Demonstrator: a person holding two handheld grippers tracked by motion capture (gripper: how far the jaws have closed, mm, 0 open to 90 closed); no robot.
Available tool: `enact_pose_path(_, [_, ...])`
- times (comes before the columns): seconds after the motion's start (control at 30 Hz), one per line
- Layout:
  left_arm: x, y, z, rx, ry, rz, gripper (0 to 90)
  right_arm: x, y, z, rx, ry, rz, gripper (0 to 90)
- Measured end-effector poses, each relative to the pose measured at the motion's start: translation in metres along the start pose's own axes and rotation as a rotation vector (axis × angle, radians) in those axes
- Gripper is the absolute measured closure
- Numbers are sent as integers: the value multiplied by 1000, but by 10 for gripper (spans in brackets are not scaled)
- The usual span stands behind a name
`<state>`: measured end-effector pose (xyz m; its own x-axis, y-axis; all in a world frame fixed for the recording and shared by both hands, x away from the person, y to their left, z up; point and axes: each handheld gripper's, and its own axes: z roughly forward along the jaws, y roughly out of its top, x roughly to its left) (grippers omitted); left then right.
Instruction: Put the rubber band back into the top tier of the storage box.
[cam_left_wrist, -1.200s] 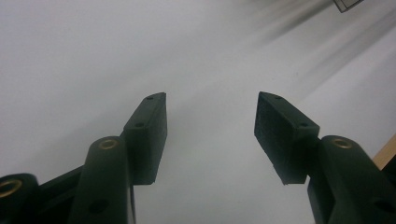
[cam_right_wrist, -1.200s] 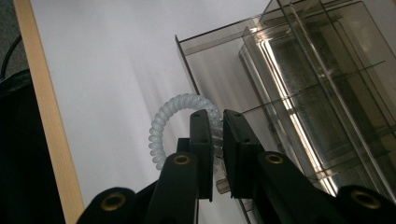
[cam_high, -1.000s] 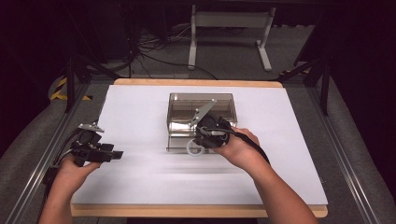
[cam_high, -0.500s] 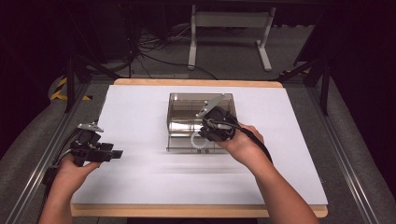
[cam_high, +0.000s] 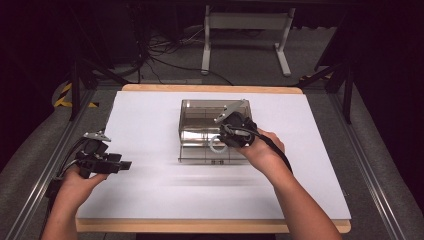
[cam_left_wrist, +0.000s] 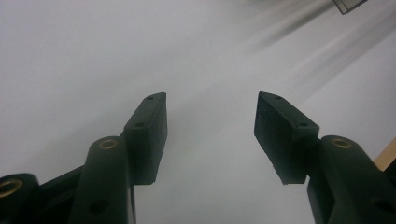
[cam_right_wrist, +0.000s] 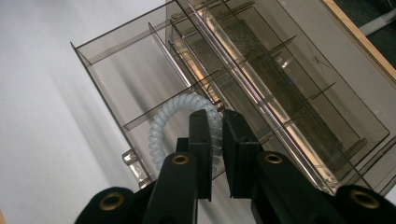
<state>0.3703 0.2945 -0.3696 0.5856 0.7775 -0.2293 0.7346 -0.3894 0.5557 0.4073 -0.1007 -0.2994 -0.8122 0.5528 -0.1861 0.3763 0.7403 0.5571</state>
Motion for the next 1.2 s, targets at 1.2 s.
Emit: enact_pose_path(1.2, [1,0,0,4,-3,1,449,-1,-7,37,79,58,0,824])
